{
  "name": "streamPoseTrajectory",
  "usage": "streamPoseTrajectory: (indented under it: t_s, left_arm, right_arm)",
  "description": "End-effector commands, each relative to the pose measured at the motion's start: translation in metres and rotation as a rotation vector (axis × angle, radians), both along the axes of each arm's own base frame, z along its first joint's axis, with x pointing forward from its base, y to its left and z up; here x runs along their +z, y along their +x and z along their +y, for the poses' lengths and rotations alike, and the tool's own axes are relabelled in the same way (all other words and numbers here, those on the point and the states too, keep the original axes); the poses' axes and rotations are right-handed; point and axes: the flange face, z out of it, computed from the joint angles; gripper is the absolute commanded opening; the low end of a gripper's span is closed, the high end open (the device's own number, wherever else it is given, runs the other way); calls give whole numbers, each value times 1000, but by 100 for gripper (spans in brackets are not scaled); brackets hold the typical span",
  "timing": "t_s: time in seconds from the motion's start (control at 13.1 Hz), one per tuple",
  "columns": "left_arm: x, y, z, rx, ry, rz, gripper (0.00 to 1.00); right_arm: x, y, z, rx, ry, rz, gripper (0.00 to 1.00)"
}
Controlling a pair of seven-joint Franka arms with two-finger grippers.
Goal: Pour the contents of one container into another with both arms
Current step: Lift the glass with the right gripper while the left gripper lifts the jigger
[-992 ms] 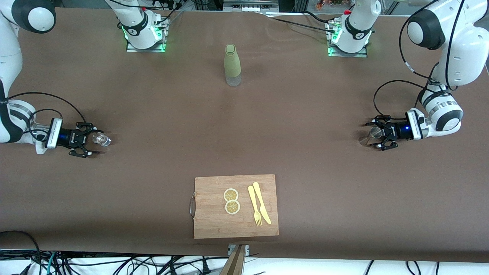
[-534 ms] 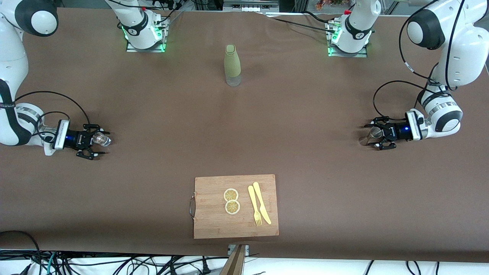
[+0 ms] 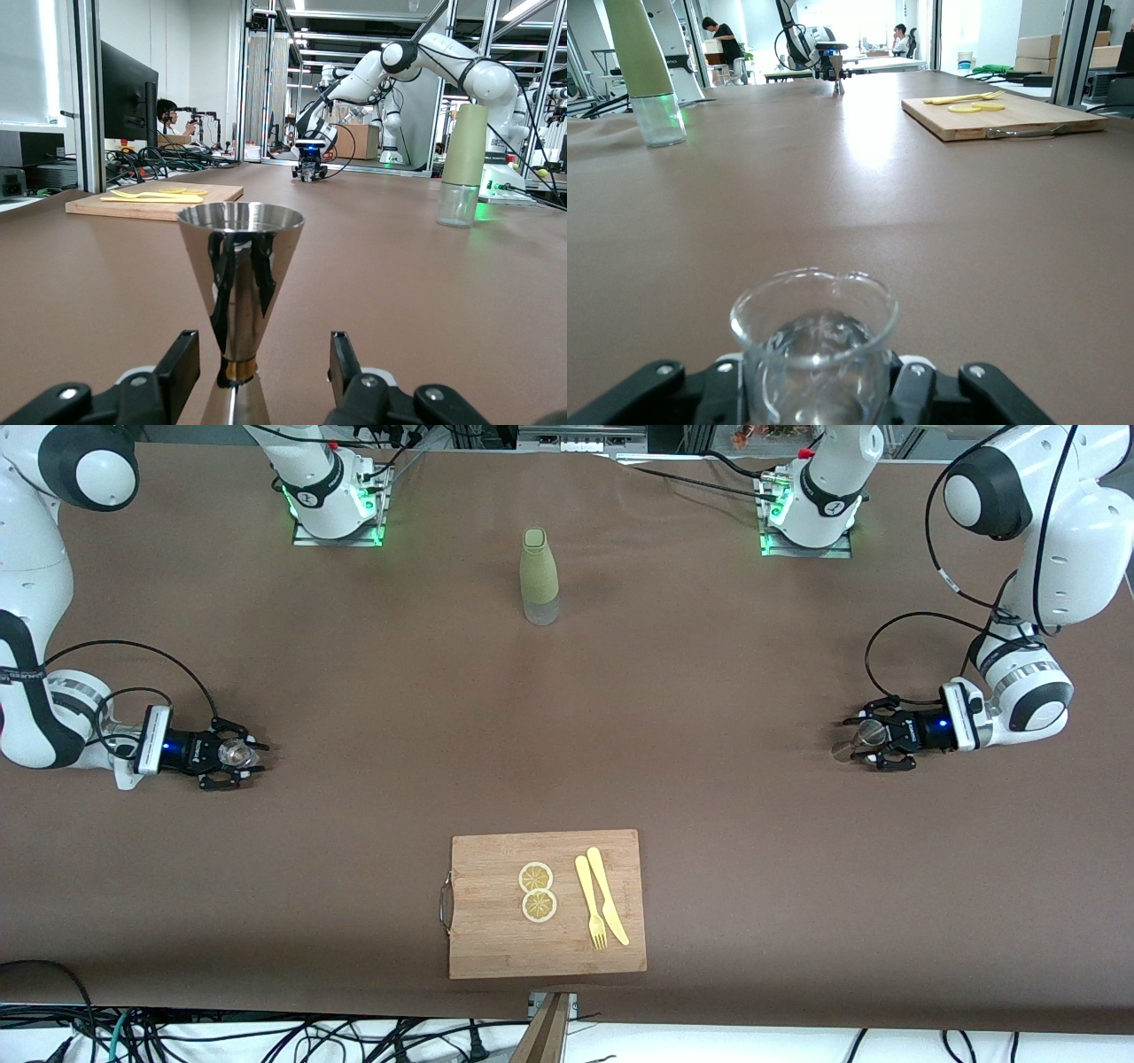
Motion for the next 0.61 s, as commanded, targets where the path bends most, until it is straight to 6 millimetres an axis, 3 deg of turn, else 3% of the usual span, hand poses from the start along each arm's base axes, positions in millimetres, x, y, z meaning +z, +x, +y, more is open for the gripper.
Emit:
streamPoseTrajectory:
  t_s: [0.0, 0.23, 0.31, 0.53]
  left_arm:
    - [-5, -3, 2, -2, -1, -129, 49]
    - [-7, -6, 5, 0, 2, -125, 1]
    - [-8, -7, 6, 2, 3, -122, 0]
    - [-10, -7, 3, -1, 1, -113, 0]
  right_arm:
    - [-3, 1, 1, 2, 27, -10, 24]
    - [4, 3, 13, 28, 72, 4, 7]
    - [7, 5, 18, 34, 90, 18, 0]
    - [20, 19, 44, 49, 123, 54, 0]
